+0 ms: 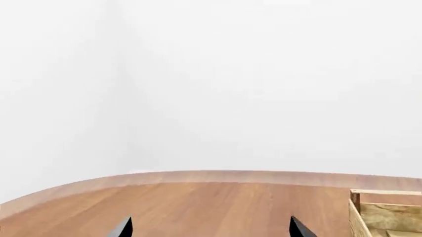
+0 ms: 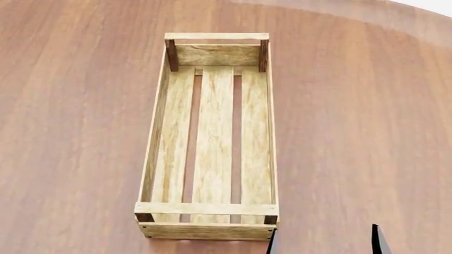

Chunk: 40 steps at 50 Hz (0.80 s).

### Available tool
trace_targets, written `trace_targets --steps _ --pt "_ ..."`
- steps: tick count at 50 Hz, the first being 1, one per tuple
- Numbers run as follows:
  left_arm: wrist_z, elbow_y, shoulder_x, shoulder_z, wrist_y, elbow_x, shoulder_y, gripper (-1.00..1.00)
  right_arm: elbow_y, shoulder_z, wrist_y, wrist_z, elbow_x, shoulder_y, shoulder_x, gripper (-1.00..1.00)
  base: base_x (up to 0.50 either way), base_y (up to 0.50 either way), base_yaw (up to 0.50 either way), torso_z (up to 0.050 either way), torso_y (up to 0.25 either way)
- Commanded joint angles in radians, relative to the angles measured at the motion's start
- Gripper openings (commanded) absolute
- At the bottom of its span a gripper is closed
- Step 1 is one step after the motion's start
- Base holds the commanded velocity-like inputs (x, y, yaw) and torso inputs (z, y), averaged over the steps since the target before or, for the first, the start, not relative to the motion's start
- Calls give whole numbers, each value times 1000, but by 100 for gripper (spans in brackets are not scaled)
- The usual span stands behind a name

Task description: Stack the right bowl on the left bowl and place them in the tray.

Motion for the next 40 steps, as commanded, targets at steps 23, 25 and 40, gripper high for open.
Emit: trace_targets --steps 23,25,40 --pt "240 -88 -145 -14 -337 -408 -79 100 10 9 1 0 -17 2 -7 100 0 0 0 0 0" --pt "244 -103 -146 -17 -339 -413 -79 100 12 9 -1 1 -17 2 -7 100 0 0 0 0 0" --pt "285 -171 -151 -1 -382 -468 -105 100 15 2 -2 9 -19 2 -4 100 0 0 0 0 0"
